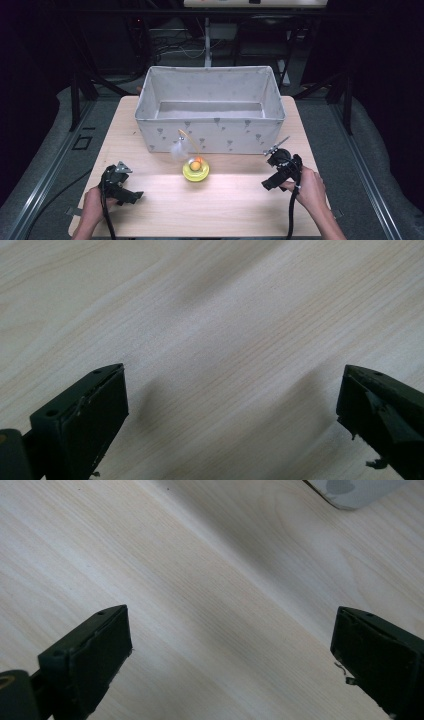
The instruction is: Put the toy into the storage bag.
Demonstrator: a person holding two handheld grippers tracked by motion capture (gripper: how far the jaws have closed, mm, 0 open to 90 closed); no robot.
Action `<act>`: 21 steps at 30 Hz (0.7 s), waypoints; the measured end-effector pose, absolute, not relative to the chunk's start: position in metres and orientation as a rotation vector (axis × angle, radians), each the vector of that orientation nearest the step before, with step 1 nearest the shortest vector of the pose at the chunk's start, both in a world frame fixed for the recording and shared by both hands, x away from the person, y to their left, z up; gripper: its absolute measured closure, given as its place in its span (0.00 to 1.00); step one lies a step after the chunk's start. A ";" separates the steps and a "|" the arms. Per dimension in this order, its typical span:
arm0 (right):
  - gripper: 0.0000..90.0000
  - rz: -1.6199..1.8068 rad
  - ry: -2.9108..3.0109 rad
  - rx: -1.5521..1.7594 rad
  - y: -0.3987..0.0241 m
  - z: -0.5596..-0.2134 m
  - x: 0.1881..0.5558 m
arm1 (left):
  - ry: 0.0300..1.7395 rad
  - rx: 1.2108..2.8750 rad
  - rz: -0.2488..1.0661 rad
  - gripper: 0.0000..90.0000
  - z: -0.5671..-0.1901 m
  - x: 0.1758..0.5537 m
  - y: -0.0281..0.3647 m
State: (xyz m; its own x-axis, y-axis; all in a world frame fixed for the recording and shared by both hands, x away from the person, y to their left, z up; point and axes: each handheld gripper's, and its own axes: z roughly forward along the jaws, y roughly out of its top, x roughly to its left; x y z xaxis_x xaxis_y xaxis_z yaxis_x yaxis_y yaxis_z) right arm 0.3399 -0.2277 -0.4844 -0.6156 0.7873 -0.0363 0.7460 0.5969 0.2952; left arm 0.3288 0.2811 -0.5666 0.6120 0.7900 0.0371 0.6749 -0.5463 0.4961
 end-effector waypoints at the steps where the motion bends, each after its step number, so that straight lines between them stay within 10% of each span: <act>1: 0.03 0.365 2.673 1.271 -0.226 -0.483 0.340 | 1.165 2.400 0.357 0.00 -0.567 0.329 0.281; 21: 0.02 0.373 2.708 1.193 -0.199 -0.476 0.337 | 1.166 2.403 0.359 0.00 -0.567 0.329 0.280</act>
